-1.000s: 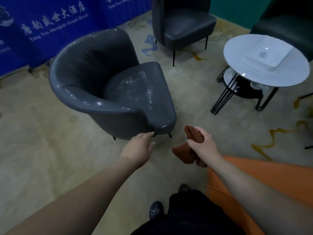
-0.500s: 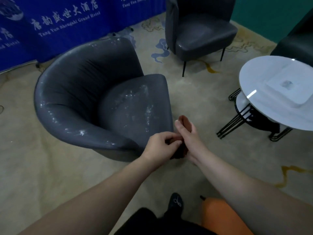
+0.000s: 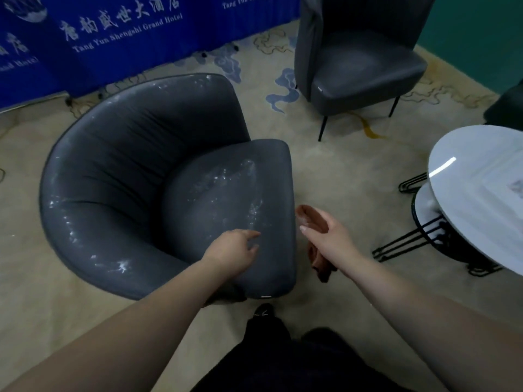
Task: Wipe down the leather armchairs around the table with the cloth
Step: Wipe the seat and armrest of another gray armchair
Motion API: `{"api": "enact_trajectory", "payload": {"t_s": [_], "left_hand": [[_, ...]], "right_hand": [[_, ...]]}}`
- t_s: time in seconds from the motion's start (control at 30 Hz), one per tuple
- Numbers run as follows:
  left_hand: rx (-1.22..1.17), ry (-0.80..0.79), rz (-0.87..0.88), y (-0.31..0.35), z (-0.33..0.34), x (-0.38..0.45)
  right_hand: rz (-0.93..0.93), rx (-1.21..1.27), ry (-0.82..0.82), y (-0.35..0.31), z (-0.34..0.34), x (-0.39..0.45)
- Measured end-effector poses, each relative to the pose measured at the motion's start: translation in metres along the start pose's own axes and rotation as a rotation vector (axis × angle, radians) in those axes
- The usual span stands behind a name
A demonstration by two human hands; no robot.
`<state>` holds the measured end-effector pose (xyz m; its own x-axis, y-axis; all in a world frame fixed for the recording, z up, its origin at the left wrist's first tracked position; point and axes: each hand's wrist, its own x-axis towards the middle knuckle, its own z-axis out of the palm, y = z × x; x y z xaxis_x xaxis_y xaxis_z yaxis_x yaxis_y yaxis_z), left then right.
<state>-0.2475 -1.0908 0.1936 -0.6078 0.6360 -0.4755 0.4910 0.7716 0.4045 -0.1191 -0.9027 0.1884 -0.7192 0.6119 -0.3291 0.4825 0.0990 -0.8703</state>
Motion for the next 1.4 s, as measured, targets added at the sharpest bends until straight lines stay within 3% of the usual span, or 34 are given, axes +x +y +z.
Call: {"api": "enact_trajectory", "payload": {"t_s": [0.1,0.33,0.8,1.03,1.4], "left_hand": [[0.152,-0.039,-0.028,-0.005,-0.005,0.024],[0.298,0.05,-0.121,0.002,-0.012,0.07],[0.012,0.208,-0.665,0.105,-0.002,0.148],[-0.071,0.243,-0.85,0.118,0.003,0.137],[-0.21,0.27,-1.038,0.057,-0.009,0.148]], "right_hand": [[-0.037,-0.115,0.017,-0.001,-0.009,0.025],[-0.111,-0.233,0.059,0.004,-0.034,0.107],[-0.4,-0.499,-0.446,-0.05,-0.113,0.306],[-0.488,-0.513,-0.667,-0.07,-0.076,0.337],[-0.681,-0.622,-0.897,-0.111,0.013,0.371]]}}
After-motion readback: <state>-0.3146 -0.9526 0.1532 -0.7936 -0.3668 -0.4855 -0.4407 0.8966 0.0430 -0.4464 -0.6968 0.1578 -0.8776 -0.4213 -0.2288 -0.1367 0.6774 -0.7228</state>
